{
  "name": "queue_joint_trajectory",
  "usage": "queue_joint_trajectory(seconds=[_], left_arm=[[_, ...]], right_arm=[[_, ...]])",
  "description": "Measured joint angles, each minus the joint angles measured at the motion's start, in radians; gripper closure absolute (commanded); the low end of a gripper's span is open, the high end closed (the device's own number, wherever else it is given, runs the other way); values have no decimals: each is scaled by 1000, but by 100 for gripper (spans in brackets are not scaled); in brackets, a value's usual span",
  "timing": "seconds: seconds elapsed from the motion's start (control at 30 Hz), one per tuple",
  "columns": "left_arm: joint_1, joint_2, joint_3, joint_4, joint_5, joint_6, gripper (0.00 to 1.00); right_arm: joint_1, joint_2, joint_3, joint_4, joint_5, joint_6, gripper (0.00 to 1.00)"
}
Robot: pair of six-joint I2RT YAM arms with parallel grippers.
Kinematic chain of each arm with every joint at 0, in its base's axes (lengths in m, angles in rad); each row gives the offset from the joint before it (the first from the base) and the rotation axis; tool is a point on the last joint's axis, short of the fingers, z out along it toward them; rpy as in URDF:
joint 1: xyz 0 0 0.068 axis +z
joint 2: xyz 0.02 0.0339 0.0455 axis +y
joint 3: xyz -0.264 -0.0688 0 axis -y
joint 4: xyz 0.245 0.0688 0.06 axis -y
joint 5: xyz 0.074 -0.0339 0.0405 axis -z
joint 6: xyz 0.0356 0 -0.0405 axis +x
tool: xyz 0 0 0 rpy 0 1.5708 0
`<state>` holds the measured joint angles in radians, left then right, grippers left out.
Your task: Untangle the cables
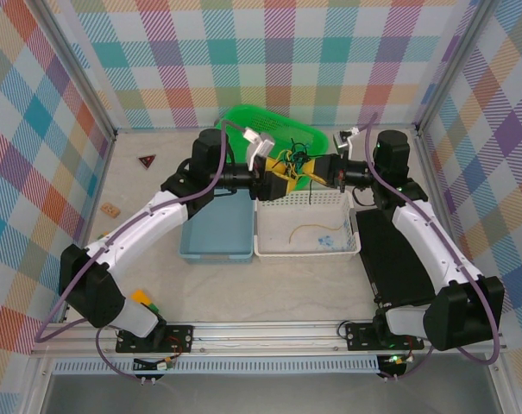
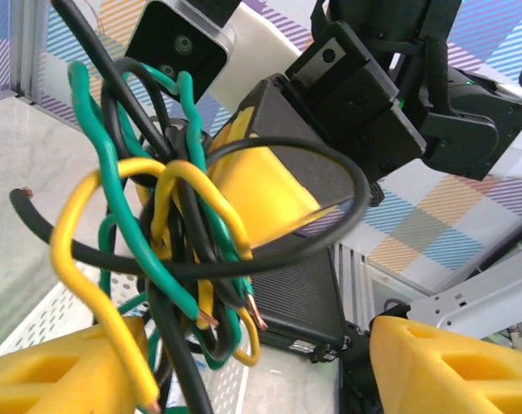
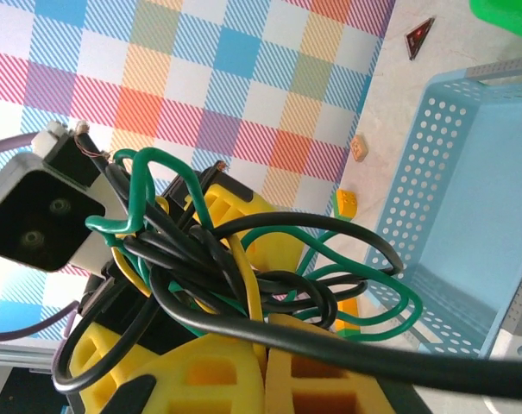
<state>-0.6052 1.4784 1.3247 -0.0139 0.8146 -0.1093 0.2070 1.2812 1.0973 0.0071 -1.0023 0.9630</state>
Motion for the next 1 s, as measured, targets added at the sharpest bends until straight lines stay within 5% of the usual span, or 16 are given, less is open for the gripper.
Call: queue_joint_trajectory(seconds=[0.8,1.0], left_arm=[[0,-69,-101,24,-167,294,27],[0,-69,-95,25,-177,319,38]], right_arm=[[29,0,12,45,-46,153,100],[39,0,12,42,-50,163,100]])
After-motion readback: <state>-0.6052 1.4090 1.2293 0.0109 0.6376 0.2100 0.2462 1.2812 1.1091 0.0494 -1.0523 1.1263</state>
